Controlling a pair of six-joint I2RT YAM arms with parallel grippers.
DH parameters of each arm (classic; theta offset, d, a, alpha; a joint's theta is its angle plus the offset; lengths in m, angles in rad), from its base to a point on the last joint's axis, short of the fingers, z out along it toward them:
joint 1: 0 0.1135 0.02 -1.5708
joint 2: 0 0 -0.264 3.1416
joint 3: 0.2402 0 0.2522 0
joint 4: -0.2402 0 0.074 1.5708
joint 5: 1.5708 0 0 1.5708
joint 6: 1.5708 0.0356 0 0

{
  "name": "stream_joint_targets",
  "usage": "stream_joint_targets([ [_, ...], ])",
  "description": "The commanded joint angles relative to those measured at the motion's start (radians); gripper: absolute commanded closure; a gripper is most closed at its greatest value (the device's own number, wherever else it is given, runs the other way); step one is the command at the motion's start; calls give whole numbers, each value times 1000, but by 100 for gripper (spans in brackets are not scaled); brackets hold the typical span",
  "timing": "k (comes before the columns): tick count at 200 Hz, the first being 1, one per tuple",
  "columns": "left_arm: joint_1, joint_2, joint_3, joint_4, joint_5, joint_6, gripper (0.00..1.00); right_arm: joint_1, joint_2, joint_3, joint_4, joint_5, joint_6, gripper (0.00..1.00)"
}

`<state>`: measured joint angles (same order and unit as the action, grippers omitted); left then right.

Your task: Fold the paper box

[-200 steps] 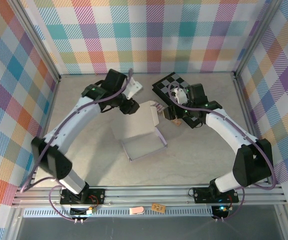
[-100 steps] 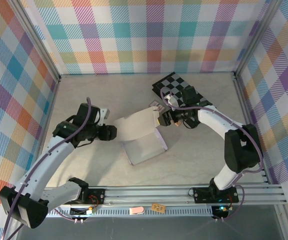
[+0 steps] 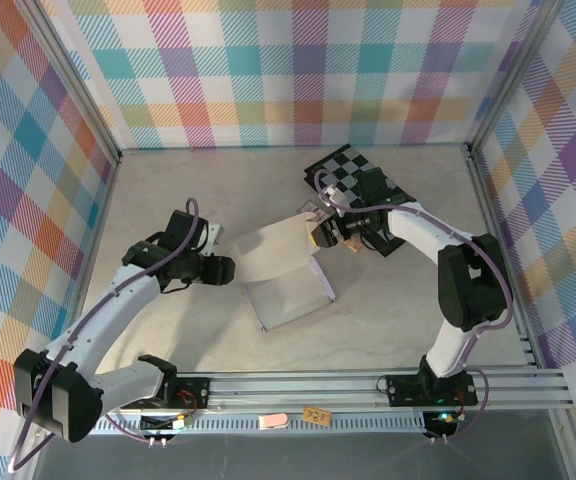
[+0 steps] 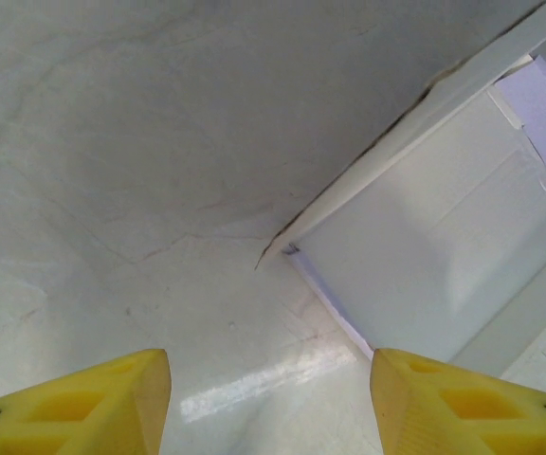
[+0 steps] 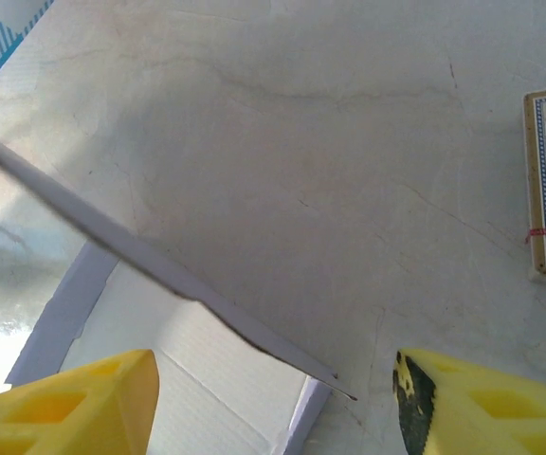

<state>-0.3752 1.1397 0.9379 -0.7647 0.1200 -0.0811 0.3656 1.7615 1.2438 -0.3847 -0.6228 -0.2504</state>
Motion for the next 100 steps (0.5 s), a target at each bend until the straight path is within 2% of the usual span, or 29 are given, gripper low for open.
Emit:
stream_joint_targets([
  [1,12,35,-8,81,22,49,44,-4,31,47,-11,-68,-39,36],
  [57,16,151,22,114,51,51,53,-1,84,103,-56,-101,-65,48],
  [100,16,194,36,128,72,29,71,13,81,94,-65,-62,-73,62],
])
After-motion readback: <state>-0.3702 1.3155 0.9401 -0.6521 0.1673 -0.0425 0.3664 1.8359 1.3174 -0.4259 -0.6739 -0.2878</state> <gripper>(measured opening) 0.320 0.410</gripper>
